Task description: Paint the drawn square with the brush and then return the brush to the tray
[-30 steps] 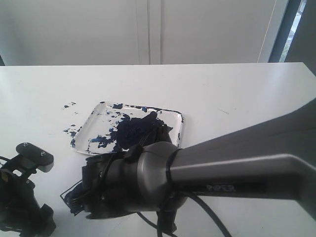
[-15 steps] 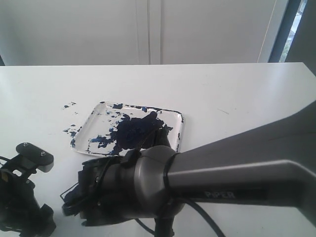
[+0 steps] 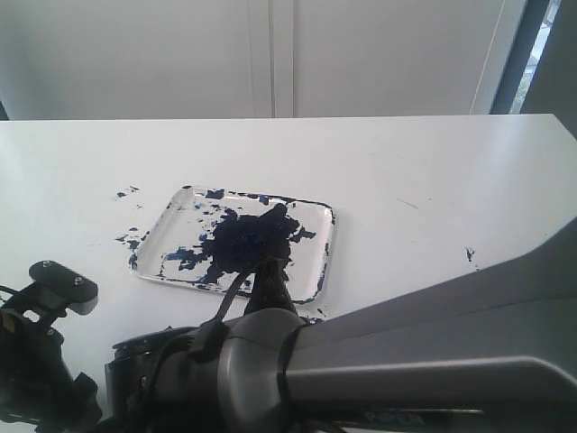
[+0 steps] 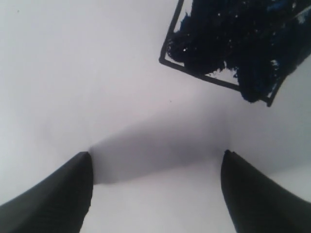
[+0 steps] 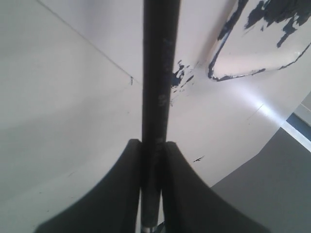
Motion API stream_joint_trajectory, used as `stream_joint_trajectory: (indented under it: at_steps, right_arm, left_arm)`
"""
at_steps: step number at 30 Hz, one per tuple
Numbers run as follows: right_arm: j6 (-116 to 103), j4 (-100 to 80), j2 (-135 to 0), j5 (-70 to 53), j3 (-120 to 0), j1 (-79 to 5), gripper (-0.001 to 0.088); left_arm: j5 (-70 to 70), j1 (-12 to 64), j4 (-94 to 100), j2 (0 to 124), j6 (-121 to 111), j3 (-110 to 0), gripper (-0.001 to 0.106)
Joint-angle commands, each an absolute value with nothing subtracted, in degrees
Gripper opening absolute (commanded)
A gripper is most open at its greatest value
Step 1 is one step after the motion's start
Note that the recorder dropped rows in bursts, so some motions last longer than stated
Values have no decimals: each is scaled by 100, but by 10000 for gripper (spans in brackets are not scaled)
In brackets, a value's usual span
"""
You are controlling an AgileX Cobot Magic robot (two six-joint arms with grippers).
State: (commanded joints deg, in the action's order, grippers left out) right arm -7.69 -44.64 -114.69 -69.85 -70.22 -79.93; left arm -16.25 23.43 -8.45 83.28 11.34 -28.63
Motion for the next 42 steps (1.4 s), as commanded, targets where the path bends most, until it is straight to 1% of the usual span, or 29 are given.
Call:
stream_joint_trajectory:
  at_steps: [42]
  right_arm:
    - [-522,-3825,-11276,-6996,-6988,-7993,0]
  left_arm:
    - [-1726,2343,-845,8328,1112,-2863,752]
